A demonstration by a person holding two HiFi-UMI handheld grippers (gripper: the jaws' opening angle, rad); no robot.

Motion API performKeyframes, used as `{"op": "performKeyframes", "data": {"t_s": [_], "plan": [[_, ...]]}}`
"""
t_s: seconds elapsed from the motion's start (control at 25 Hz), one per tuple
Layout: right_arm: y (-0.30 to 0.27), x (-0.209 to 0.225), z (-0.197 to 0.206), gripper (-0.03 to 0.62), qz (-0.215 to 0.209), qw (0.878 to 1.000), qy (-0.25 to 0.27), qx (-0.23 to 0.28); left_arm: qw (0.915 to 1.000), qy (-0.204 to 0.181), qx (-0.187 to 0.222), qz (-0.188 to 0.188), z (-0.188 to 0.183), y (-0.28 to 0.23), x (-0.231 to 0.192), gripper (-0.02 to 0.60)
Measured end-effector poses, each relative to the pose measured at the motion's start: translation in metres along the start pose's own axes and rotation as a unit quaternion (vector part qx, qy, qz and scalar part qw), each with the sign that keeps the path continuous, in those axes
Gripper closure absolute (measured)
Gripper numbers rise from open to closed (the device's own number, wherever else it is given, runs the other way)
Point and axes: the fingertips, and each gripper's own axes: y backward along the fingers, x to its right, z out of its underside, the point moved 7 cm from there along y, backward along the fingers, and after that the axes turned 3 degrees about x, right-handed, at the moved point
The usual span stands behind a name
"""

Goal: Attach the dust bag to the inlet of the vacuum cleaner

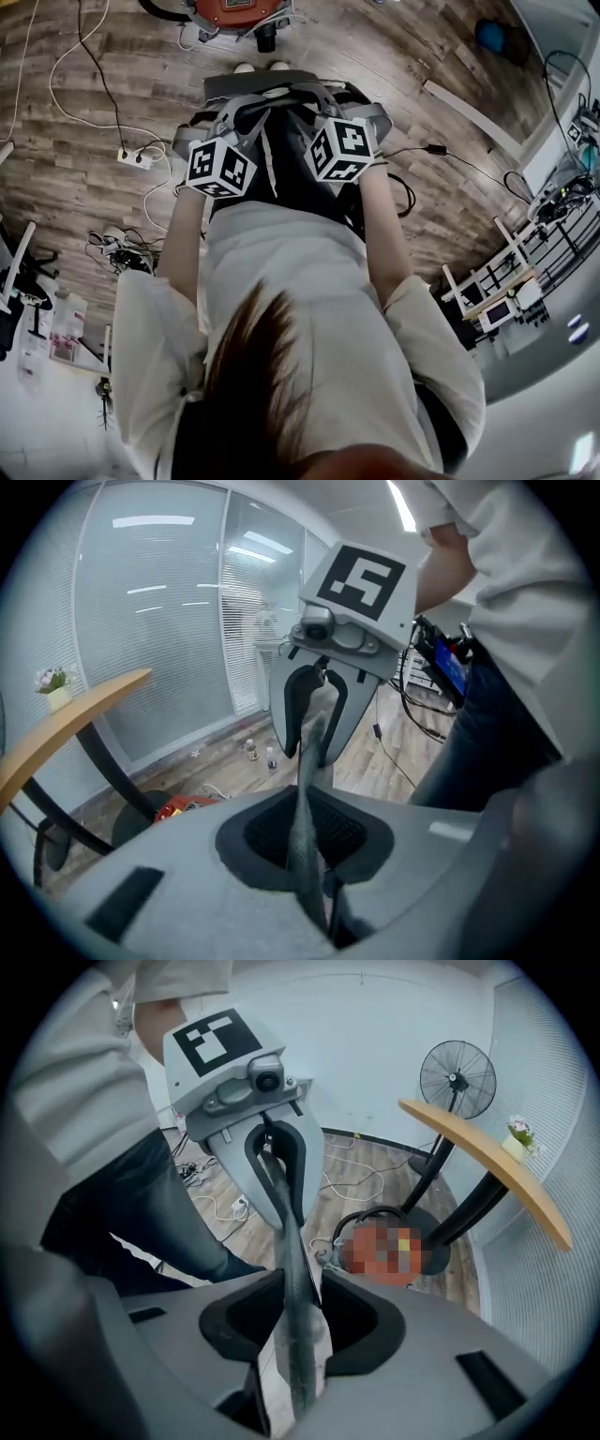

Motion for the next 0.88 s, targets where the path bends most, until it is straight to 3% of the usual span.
{"op": "performKeyframes", "data": {"t_s": [0.16, 0.36, 0.6, 0.88], "plan": [[-0.031, 0.01, 0.021, 0.511, -0.002, 1.0, 0.003, -0.024, 0.9998, -0.007, -0.01, 0.017, 0.022, -0.029, -0.01, 0.543], [-0.071, 0.012, 0.045, 0.54, -0.027, 0.999, -0.006, -0.04, 0.9991, 0.022, -0.025, 0.026, 0.055, -0.064, -0.012, 0.541], [-0.11, 0.008, 0.074, 0.551, -0.032, 0.999, -0.032, -0.013, 0.9974, 0.05, -0.05, 0.012, 0.09, -0.097, -0.01, 0.538], [-0.155, 0.013, 0.094, 0.559, -0.029, 0.999, -0.035, -0.018, 0.9944, 0.069, -0.079, 0.016, 0.127, -0.13, -0.021, 0.535]]}}
